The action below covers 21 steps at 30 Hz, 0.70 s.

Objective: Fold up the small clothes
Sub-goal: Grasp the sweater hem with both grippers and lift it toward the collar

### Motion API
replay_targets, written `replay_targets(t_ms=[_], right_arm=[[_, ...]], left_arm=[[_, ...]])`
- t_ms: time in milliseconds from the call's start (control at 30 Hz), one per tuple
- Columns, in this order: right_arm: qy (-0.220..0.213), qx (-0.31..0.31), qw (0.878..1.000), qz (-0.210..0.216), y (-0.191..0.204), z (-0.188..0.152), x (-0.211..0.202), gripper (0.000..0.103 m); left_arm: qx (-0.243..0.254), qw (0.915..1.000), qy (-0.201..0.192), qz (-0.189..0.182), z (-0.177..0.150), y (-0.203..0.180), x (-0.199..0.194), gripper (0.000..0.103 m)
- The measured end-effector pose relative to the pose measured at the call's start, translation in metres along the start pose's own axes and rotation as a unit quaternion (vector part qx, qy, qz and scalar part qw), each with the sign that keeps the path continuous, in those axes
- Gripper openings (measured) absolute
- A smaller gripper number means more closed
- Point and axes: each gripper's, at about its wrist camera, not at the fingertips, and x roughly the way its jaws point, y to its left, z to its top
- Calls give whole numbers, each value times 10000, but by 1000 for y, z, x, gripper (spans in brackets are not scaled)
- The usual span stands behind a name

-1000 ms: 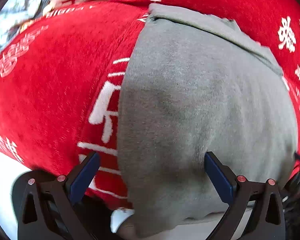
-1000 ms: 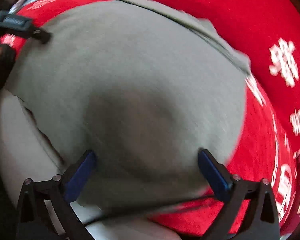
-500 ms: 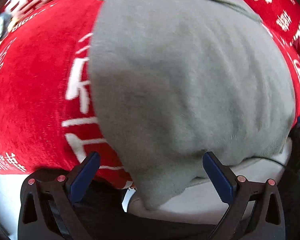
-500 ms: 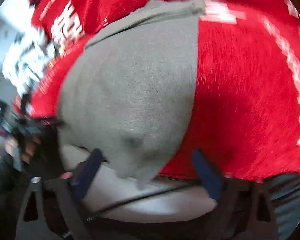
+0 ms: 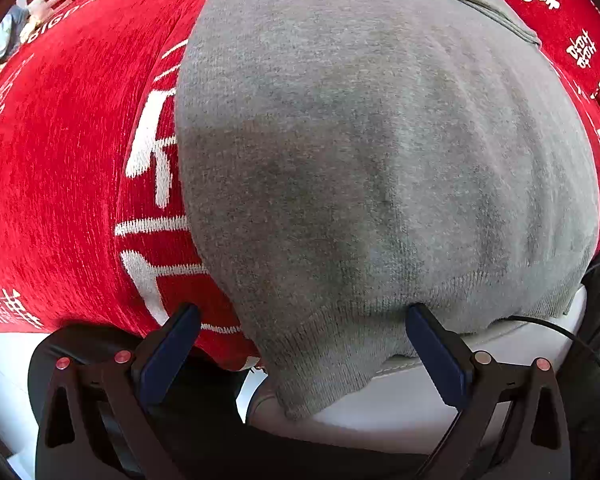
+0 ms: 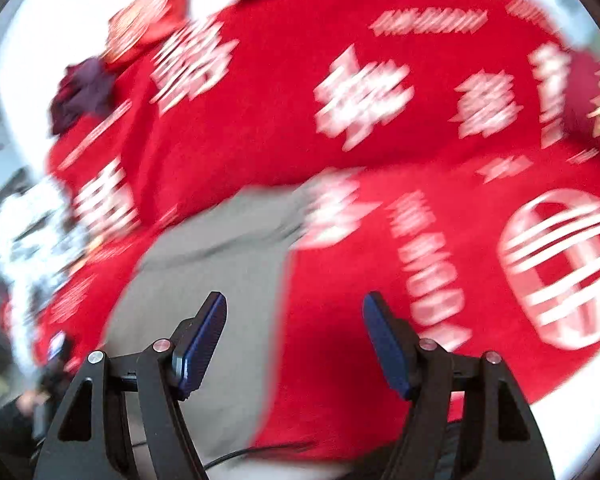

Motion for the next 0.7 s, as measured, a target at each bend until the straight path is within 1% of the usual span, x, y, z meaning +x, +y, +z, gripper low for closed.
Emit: replay_targets(t_ms=[33,67,100,133,167,200,267,300,333,400,433,500,533,567,600,633,700], right_arm=[[-164,169,9993,-277,-16,7,-12,74],[-258,223,9985,-420,-22,12,-20,76],[-219,98,9989,-401,-25,15,-26,76],[48,-214,9995,-243,-17,15,-22,76],[424,-585,9974,-44,1,10,-10,76],[614,-780,9950,115,14,3,-3,76],[1045,-1154,9849,754,54,-23,18,76],[1226,-1233,9795,1016,70,-37,31,76],[1499,-1227,9728,1273,85,-52,47,76],[2113,-1201,9569,1591,104,-82,76,76],[2472,-1253,9464,1660,113,-101,91,76],[2959,-1348,9301,1709,124,-131,111,76],[3160,-1333,9243,1676,125,-142,119,76],[3449,-1270,9171,1542,126,-155,131,76],[3624,-1212,9131,1421,125,-163,135,76],[3880,-1094,9064,1265,122,-172,144,76],[4156,-749,8969,1309,115,-182,158,76]], left_arm=[[6,10000,8,-11,-1,0,0,103],[24,10000,16,-14,-1,-1,1,103],[53,10000,26,-10,0,-1,1,103],[79,10000,33,1,6,-2,2,103],[102,9999,31,12,11,-5,4,103],[138,9999,20,21,11,-7,4,103],[191,9998,5,11,13,-10,5,103],[211,9998,12,-8,11,-17,7,103],[246,9997,52,-38,11,-20,8,103],[314,9993,218,47,10,-26,14,103],[321,9988,339,132,10,-29,19,103],[324,9980,477,249,10,-34,25,103],[344,9978,497,282,10,-35,26,103],[348,9976,508,308,10,-36,27,103],[345,9975,516,340,10,-38,28,103],[342,9974,520,371,10,-40,29,103],[294,9974,533,397,12,-49,33,103]])
